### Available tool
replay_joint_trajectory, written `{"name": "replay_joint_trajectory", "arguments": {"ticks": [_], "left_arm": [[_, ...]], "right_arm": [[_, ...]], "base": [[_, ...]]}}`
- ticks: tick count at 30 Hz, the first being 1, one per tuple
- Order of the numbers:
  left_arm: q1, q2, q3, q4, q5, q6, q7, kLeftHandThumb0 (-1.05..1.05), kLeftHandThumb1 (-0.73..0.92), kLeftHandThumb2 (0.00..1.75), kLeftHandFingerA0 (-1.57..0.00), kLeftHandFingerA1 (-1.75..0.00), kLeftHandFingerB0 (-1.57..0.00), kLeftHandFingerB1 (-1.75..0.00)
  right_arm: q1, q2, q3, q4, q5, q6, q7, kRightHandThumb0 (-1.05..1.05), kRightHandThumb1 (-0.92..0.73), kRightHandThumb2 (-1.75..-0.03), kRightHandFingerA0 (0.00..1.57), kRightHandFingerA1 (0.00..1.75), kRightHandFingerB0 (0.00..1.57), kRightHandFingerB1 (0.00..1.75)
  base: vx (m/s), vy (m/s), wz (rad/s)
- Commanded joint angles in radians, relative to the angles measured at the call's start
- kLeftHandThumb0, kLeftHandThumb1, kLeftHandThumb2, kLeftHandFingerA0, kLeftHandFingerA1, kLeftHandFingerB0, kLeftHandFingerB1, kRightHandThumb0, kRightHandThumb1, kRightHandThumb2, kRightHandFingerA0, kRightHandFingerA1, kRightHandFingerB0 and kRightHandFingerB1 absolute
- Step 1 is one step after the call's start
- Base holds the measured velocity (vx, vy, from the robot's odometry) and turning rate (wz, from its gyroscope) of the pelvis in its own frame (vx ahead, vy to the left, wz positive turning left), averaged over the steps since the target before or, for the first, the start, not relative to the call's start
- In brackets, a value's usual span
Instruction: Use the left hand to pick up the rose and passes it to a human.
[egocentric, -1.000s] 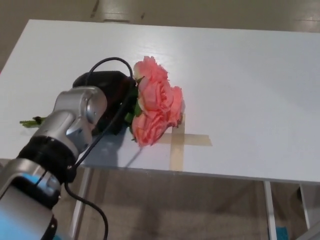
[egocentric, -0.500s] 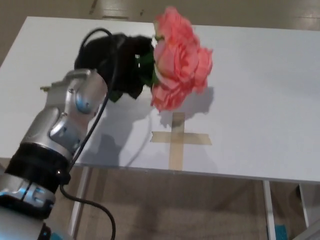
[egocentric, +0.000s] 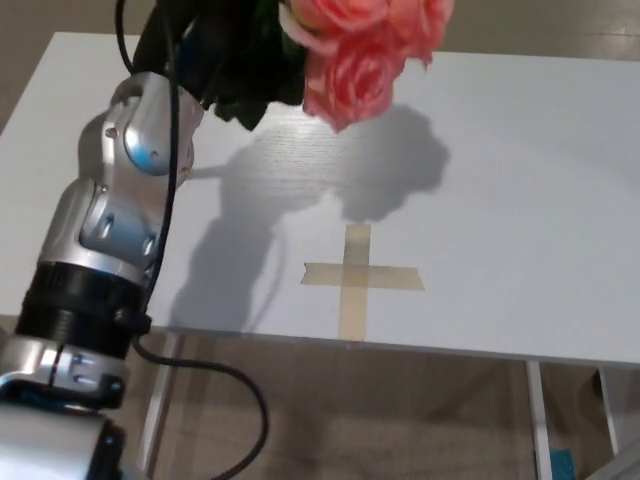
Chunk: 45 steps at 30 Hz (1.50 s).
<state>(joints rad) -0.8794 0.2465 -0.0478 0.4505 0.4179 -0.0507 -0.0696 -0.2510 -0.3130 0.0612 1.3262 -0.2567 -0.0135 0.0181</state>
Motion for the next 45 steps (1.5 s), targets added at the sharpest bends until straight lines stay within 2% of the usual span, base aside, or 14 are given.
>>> {"name": "replay_joint_trajectory", "arguments": {"ticks": [1, 2, 6, 9, 23, 30, 44, 45], "left_arm": [[-0.005, -0.105, 0.168, -0.052, -0.311, 0.157, -0.085, -0.18, 0.82, 0.70, -0.82, -1.39, -0.77, -0.94], [-0.005, -0.122, 0.198, -0.060, -0.344, 0.202, -0.094, -0.18, 0.82, 0.71, -0.83, -1.37, -0.76, -0.94], [-0.008, -0.171, 0.280, -0.064, -0.416, 0.315, -0.090, -0.18, 0.81, 0.72, -0.81, -1.46, -0.76, -0.96], [-0.015, -0.187, 0.311, -0.049, -0.435, 0.340, -0.090, -0.18, 0.81, 0.70, -0.80, -1.49, -0.76, -0.96], [0.030, -0.179, 0.302, -0.079, -0.427, 0.392, -0.099, -0.18, 0.79, 0.70, -0.85, -1.54, -0.81, -0.90], [0.068, -0.188, 0.270, -0.122, -0.443, 0.408, -0.089, -0.18, 0.79, 0.69, -0.86, -1.48, -0.82, -0.88], [0.069, -0.138, 0.222, -0.095, -0.466, 0.363, -0.123, -0.18, 0.79, 0.69, -0.83, -1.46, -0.80, -0.90], [0.070, -0.140, 0.219, -0.098, -0.469, 0.366, -0.120, -0.18, 0.79, 0.69, -0.83, -1.46, -0.80, -0.90]], "right_arm": [[0.017, -0.011, 0.003, 0.006, 0.000, 0.012, 0.007, -0.38, -0.59, -0.77, 0.59, 0.52, 0.47, 0.48], [0.017, -0.011, 0.004, 0.006, -0.001, 0.012, 0.008, -0.32, -0.68, -0.60, 0.65, 0.42, 0.50, 0.38], [0.022, -0.009, 0.006, 0.008, -0.002, 0.011, 0.010, -0.32, -0.68, -0.60, 0.64, 0.42, 0.51, 0.38], [0.022, -0.009, 0.005, 0.007, 0.000, 0.012, 0.011, -0.32, -0.68, -0.60, 0.64, 0.43, 0.51, 0.38], [0.021, -0.008, 0.021, 0.009, -0.008, 0.013, 0.012, -0.32, -0.69, -0.60, 0.64, 0.42, 0.50, 0.38], [0.022, -0.005, 0.007, 0.009, 0.006, 0.021, 0.013, -0.32, -0.69, -0.60, 0.66, 0.43, 0.52, 0.38], [0.011, -0.004, 0.012, 0.005, -0.001, 0.017, 0.016, -0.32, -0.68, -0.60, 0.65, 0.42, 0.50, 0.38], [0.010, -0.005, 0.012, 0.005, -0.001, 0.017, 0.016, -0.39, -0.59, -0.77, 0.58, 0.52, 0.46, 0.48]], "base": [[0.00, 0.000, 0.00], [0.00, 0.000, 0.00], [0.00, 0.000, 0.00], [0.00, 0.000, 0.00], [0.00, 0.000, 0.00], [0.00, 0.000, 0.00], [0.00, 0.000, 0.00], [0.00, 0.000, 0.00]]}}
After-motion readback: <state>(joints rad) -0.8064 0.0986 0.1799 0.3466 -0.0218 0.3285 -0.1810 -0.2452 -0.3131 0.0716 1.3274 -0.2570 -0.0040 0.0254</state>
